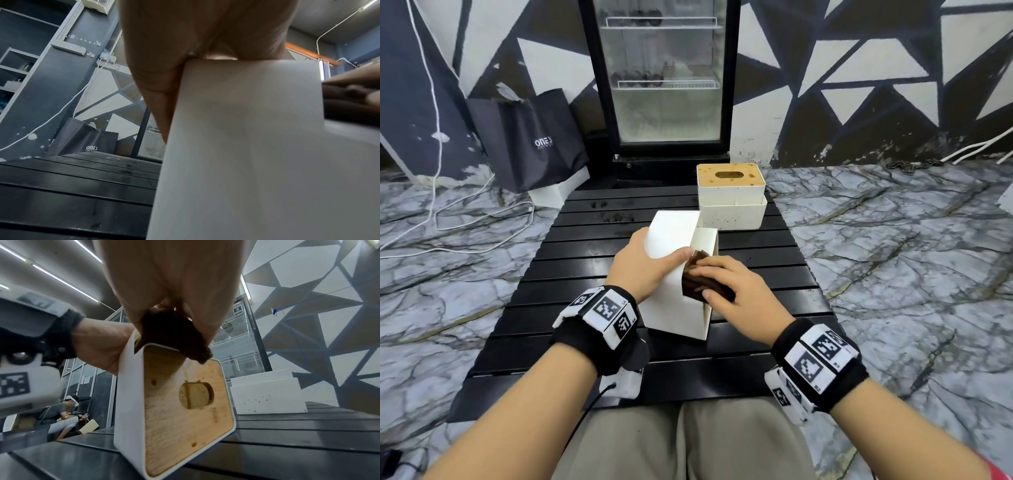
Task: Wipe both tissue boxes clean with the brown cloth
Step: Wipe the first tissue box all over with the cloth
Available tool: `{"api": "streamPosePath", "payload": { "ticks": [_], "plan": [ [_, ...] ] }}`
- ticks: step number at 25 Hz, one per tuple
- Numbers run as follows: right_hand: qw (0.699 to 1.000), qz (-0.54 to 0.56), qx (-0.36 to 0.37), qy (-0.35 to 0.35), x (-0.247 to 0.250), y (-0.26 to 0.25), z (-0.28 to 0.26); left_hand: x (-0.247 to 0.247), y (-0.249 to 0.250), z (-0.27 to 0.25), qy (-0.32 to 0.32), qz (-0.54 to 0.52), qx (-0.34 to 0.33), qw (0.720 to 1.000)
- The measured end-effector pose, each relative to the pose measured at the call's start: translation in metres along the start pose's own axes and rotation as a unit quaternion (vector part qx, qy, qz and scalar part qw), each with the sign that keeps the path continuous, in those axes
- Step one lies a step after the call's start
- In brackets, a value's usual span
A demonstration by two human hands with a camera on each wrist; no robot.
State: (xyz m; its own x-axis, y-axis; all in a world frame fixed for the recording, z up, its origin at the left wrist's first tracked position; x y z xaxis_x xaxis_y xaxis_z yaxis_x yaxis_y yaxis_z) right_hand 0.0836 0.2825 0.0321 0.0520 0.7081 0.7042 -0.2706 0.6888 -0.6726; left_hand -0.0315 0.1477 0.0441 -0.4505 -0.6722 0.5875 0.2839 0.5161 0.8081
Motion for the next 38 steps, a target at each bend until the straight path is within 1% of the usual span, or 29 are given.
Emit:
{"api": "streamPosePath", "payload": {
  "ticks": [2, 4, 6, 8, 10, 13, 15, 18, 21, 22, 23, 24, 26, 27, 28, 29, 31, 33, 35, 36, 38],
  "plan": [
    [1.0, 0.021, -0.003, 0.003, 0.008, 0.004, -0.006, 0.0, -0.002, 0.0, 0.0, -0.002, 0.01, 1.0],
    [0.999, 0.034, -0.015, 0.02, 0.017, 0.012, -0.014, 0.0, -0.001, -0.001, -0.003, -0.004, 0.011, 1.0],
    [0.999, 0.025, -0.034, 0.032, 0.024, 0.023, -0.021, 0.001, 0.0, -0.002, -0.001, -0.007, 0.012, 1.0],
    [0.996, -0.013, -0.085, -0.006, 0.021, 0.037, -0.024, 0.001, 0.001, -0.003, 0.001, -0.01, 0.015, 1.0],
    [0.987, -0.06, -0.132, -0.072, 0.011, 0.049, -0.025, 0.0, 0.002, -0.004, 0.004, -0.012, 0.015, 1.0],
    [0.968, -0.1, -0.166, -0.159, -0.005, 0.06, -0.027, 0.001, 0.002, -0.005, 0.003, -0.014, 0.016, 1.0],
    [0.96, -0.113, -0.182, -0.182, -0.01, 0.063, -0.029, 0.001, 0.002, -0.004, 0.002, -0.014, 0.015, 1.0],
    [0.958, -0.11, -0.191, -0.185, -0.013, 0.067, -0.033, 0.0, 0.001, -0.003, -0.004, -0.017, 0.015, 1.0],
    [0.95, -0.122, -0.196, -0.213, -0.012, 0.067, -0.035, 0.003, 0.0, -0.002, -0.034, -0.037, 0.021, 0.998],
    [0.953, -0.123, -0.19, -0.2, -0.008, 0.064, -0.034, 0.006, 0.0, -0.003, -0.05, -0.053, 0.024, 0.997],
    [0.963, -0.119, -0.177, -0.167, -0.001, 0.057, -0.031, 0.01, 0.0, -0.003, -0.063, -0.068, 0.024, 0.995],
    [0.975, -0.11, -0.155, -0.115, 0.007, 0.047, -0.027, 0.014, 0.001, -0.005, -0.074, -0.07, 0.015, 0.995],
    [0.993, -0.08, -0.089, -0.008, 0.021, 0.018, -0.017, 0.022, 0.003, -0.005, -0.091, -0.036, -0.016, 0.995],
    [0.996, -0.066, -0.057, 0.021, 0.023, 0.002, -0.011, 0.024, 0.002, -0.005, -0.098, -0.005, -0.031, 0.995],
    [0.997, -0.061, -0.03, 0.028, 0.021, -0.012, -0.005, 0.026, 0.0, -0.004, -0.105, 0.031, -0.039, 0.993],
    [0.997, -0.071, -0.008, 0.017, 0.014, -0.023, 0.001, 0.028, -0.004, -0.002, -0.113, 0.064, -0.036, 0.991],
    [0.992, -0.125, 0.003, -0.024, -0.002, -0.035, 0.01, 0.033, -0.016, 0.001, -0.124, 0.112, -0.017, 0.986],
    [0.984, -0.165, -0.04, -0.056, -0.008, -0.032, 0.013, 0.04, -0.026, -0.003, -0.11, 0.16, 0.002, 0.981],
    [0.984, -0.157, -0.079, -0.04, 0.0, -0.024, 0.01, 0.047, -0.029, -0.014, -0.065, 0.186, -0.009, 0.98],
    [0.985, -0.141, -0.094, -0.028, 0.005, -0.02, 0.009, 0.051, -0.027, -0.021, -0.042, 0.174, -0.023, 0.984],
    [0.988, -0.091, -0.119, -0.021, 0.01, -0.013, 0.007, 0.057, -0.021, -0.031, -0.003, 0.097, -0.046, 0.994]
  ]
}}
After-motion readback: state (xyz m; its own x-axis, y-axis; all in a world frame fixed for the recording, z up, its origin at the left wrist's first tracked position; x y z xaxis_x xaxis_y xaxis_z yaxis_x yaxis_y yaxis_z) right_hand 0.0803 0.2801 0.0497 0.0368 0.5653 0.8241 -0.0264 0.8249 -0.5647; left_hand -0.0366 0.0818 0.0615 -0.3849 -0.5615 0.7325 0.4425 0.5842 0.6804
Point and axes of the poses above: each hand's wrist, its own z-axis towards the middle knuckle, its own x-axis out of the back of the hand, y = z × x, the point moved 4 cm from there along z, towards the middle knuckle, and after that the axes turned 13 degrees about -y, right-handed, at the moved point
